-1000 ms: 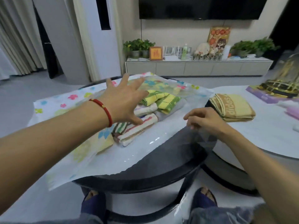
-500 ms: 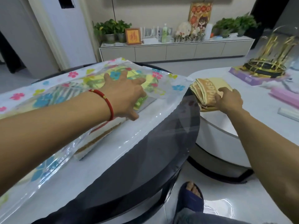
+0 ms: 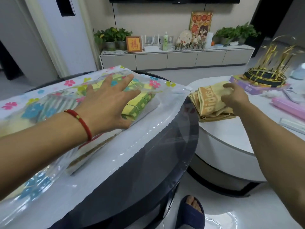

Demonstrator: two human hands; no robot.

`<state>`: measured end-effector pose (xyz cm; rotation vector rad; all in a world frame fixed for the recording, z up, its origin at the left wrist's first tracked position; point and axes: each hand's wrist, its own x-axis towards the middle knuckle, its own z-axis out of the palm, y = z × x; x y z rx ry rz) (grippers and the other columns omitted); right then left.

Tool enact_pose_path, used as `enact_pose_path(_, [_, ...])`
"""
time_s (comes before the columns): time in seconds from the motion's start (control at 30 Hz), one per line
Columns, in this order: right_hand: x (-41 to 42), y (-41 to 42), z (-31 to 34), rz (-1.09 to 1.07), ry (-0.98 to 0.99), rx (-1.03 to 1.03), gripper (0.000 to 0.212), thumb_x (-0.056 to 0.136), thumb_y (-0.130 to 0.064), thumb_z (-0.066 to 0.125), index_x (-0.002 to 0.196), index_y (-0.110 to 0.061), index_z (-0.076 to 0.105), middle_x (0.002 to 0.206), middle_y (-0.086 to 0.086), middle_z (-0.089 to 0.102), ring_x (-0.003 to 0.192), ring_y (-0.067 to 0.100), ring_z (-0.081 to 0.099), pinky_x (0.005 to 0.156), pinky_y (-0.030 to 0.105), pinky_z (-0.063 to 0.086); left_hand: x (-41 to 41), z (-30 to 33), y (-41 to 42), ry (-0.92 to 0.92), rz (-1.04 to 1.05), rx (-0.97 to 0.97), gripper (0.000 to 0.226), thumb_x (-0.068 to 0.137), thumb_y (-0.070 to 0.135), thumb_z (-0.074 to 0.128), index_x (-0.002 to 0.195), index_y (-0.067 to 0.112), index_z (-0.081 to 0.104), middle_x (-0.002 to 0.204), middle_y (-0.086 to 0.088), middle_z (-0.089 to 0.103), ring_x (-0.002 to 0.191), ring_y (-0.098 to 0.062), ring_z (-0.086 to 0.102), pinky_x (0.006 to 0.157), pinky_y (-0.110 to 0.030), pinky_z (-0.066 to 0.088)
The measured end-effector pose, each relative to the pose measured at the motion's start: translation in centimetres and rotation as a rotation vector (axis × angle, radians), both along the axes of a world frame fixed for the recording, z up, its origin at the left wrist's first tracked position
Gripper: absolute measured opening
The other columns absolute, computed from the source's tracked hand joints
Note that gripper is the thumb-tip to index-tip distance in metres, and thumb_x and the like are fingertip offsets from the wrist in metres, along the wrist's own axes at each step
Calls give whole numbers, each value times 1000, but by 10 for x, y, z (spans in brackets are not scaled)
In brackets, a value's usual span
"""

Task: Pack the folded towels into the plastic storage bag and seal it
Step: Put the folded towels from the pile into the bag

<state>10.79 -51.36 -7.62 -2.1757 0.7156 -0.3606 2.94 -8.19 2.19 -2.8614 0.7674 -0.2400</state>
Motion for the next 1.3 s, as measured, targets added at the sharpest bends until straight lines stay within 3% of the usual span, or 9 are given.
enact_pose_path(0.1, [-30, 1, 22, 143, -40, 504, 55, 97, 9, 52, 138, -26, 63, 134, 20, 57, 93, 26, 68, 60, 28, 61, -13, 0, 19, -19, 51, 11, 89, 71, 51, 73, 147, 50, 26, 165, 11, -1, 146, -40, 11, 98, -76, 33])
enact_pose_path(0.17, [-58, 9, 40, 201, -109, 639, 47, 99, 9, 48, 133, -18, 66, 134, 20, 58, 96, 25, 69, 57, 22, 60, -25, 1, 37, -23, 95, 16, 86, 71, 55, 73, 144, 53, 29, 165, 9, 4, 144, -40, 14, 97, -78, 32])
enact_pose_path(0.43, [-171, 95, 121, 498, -132, 704, 31, 96, -4, 61, 118, -15, 79, 120, 11, 77, 83, 18, 77, 63, 28, 63, -80, 12, 94, 16, 288, 87, 85, 73, 59, 69, 146, 43, 28, 165, 11, 2, 146, -47, 6, 96, -86, 20])
enact_pose_path(0.6, [-195, 191, 137, 742, -31, 727, 27, 97, -6, 62, 114, -16, 81, 110, 15, 79, 81, 22, 76, 70, 32, 66, -82, 70, 126, 31, 294, 98, 112, 66, 67, 74, 154, 33, 14, 163, 21, -12, 148, -45, -7, 94, -89, 13])
enact_pose_path(0.73, [-173, 285, 131, 883, -61, 748, 28, 96, -5, 62, 117, -10, 79, 126, 16, 74, 96, 29, 65, 83, 41, 55, -83, 108, 143, 92, 298, 106, 124, 58, 75, 75, 155, 36, 8, 160, 27, -18, 149, -41, -13, 94, -89, 11])
enact_pose_path(0.93, [-137, 429, 109, 895, -202, 1077, 39, 93, 2, 56, 124, -11, 75, 102, 6, 74, 82, 22, 62, 58, 29, 50, -81, 140, 150, 120, 312, 122, 130, 50, 86, 68, 155, 38, 6, 161, 26, -13, 149, -39, -11, 96, -85, 17])
enact_pose_path(1.0, [-138, 454, 86, 949, -84, 939, 38, 95, -1, 56, 124, -16, 76, 105, 7, 77, 86, 22, 61, 71, 36, 53, -79, 141, 151, 116, 308, 114, 133, 49, 87, 66, 155, 37, 5, 161, 26, -13, 150, -39, -10, 97, -83, 18])
enact_pose_path(1.1, [-141, 456, 53, 1064, 71, 513, 40, 94, -1, 56, 122, -21, 76, 128, 32, 66, 90, 27, 63, 87, 47, 60, -77, 134, 152, 126, 288, 91, 132, 50, 87, 66, 155, 37, 3, 160, 27, -13, 150, -37, -9, 99, -84, 18])
enact_pose_path(1.3, [-136, 366, 44, 1007, 17, 283, 22, 101, -5, 57, 112, -8, 76, 111, 17, 76, 90, 28, 77, 82, 41, 63, -68, 97, 125, 69, 162, 56, 115, 62, 78, 68, 154, 33, 17, 165, 13, -4, 149, -42, 0, 100, -82, 18])
